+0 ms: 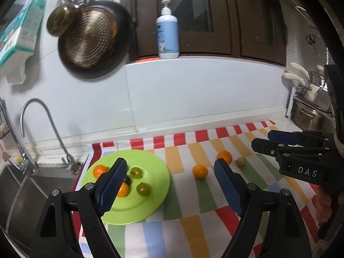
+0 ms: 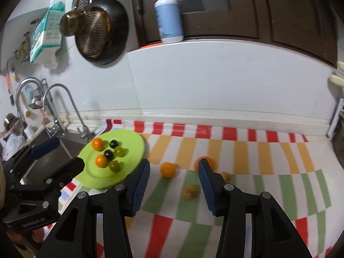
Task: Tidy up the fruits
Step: 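Move both open grippers back from the plate toward the remaining fruits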
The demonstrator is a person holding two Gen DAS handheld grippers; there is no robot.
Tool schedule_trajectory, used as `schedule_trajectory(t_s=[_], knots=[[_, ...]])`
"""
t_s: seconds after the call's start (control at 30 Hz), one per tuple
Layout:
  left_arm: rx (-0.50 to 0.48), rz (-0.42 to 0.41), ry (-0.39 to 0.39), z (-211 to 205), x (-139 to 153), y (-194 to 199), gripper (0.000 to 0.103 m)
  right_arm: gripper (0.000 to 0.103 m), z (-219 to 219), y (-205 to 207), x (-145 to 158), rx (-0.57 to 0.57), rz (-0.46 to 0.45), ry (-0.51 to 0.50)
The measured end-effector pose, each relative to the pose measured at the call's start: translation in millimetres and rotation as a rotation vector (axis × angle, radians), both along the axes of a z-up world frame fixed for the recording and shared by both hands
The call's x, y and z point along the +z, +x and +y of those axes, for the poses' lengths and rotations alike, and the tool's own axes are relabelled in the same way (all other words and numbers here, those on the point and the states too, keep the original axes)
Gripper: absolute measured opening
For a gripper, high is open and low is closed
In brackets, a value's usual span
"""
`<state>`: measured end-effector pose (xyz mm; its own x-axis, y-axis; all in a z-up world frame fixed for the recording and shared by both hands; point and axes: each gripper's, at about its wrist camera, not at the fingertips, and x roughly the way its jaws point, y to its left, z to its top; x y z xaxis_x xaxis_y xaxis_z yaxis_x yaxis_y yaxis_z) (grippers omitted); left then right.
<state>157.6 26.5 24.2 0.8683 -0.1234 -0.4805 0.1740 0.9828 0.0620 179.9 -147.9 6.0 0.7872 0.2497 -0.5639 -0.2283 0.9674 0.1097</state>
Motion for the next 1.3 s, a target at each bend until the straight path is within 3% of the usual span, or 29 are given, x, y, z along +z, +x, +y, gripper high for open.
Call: schedule_trajectory(t_s=[0.5,1.3], knots=[[-0.058,-0.001,0.046,-30.5,-8.9,12.3,0.086,0.048,-36.2,-1.0,-3.6,-0.082,-0.005,-0.066],[-0.159,0.139,0.108,-49.3,-75.8,73.6,0.085,0.048,-44.3,46.3,-72.2,-0.088,0.155,-0.087]])
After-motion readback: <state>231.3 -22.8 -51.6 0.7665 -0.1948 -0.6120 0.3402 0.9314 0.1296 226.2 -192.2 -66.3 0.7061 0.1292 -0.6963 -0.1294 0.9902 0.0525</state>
